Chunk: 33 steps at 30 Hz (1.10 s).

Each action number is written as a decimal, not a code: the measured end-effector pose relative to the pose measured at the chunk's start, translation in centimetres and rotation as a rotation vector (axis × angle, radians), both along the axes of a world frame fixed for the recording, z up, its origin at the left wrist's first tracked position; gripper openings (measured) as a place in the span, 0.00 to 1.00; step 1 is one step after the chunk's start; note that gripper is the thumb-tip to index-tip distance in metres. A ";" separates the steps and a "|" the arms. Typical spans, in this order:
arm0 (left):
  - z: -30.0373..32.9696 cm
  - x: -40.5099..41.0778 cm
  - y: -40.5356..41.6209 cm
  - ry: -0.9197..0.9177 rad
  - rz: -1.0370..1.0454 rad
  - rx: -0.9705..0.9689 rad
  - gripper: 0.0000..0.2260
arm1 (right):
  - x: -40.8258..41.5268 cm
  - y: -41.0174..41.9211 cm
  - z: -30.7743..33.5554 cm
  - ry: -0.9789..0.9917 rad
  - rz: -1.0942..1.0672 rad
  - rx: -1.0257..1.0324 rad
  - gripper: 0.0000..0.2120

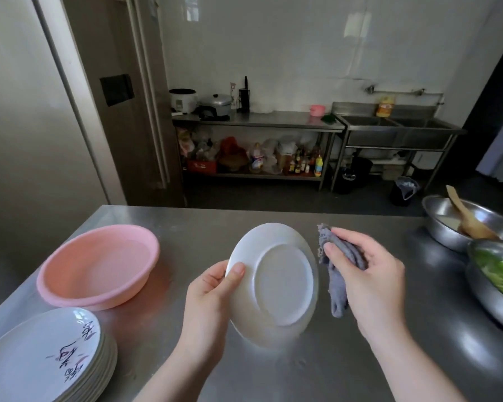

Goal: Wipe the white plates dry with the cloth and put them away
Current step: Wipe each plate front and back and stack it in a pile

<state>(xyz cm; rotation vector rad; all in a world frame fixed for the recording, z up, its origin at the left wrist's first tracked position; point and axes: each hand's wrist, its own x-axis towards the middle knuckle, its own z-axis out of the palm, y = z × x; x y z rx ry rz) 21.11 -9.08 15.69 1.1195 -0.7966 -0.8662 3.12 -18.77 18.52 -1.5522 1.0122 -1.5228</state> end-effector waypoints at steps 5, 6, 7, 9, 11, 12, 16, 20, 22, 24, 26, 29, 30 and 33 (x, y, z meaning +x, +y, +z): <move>-2.1 0.1 -2.7 -0.357 0.098 0.031 0.08 | -3.5 1.4 -4.6 0.034 -0.046 0.159 0.15; -2.7 0.0 -3.4 -0.506 0.115 0.029 0.09 | -3.8 1.8 -5.3 0.041 -0.044 0.180 0.15; -3.3 -0.1 -4.3 -0.681 0.125 0.028 0.10 | -4.1 2.1 -5.9 0.050 -0.047 0.202 0.14; -4.1 -0.4 -6.1 -0.981 0.139 -0.003 0.12 | -4.5 2.4 -6.5 0.061 -0.051 0.233 0.12; -4.8 -0.9 -7.7 -1.191 0.113 -0.109 0.08 | -4.9 2.4 -6.6 0.056 -0.061 0.239 0.11; -5.5 -1.1 -8.4 -1.288 0.094 -0.169 0.06 | -5.0 2.3 -6.4 0.051 -0.067 0.242 0.11; -8.6 -0.8 -10.6 -1.449 -0.024 -0.268 0.08 | -5.6 2.0 -6.4 0.045 -0.075 0.267 0.11; -11.0 -0.5 -11.9 -1.527 -0.146 -0.327 0.12 | -5.9 1.7 -7.0 0.046 -0.088 0.311 0.11; -11.8 -0.2 -12.3 -1.517 -0.158 -0.318 0.13 | -5.8 1.5 -7.2 0.051 -0.078 0.314 0.11; -12.3 -0.1 -12.6 -1.495 -0.163 -0.298 0.12 | -5.8 1.3 -7.3 0.062 -0.073 0.303 0.12; -12.8 -0.2 -12.7 -1.505 -0.167 -0.296 0.08 | -5.7 1.2 -7.4 0.065 -0.071 0.312 0.12; -13.8 0.0 -12.8 -1.453 -0.237 -0.212 0.09 | -5.4 1.1 -7.7 0.060 -0.069 0.319 0.12; -14.3 0.1 -12.8 -1.408 -0.282 -0.144 0.11 | -5.3 1.1 -7.9 0.055 -0.068 0.322 0.12; -15.8 0.6 -12.9 -1.301 -0.375 0.007 0.12 | -5.2 1.3 -8.3 0.041 -0.053 0.346 0.11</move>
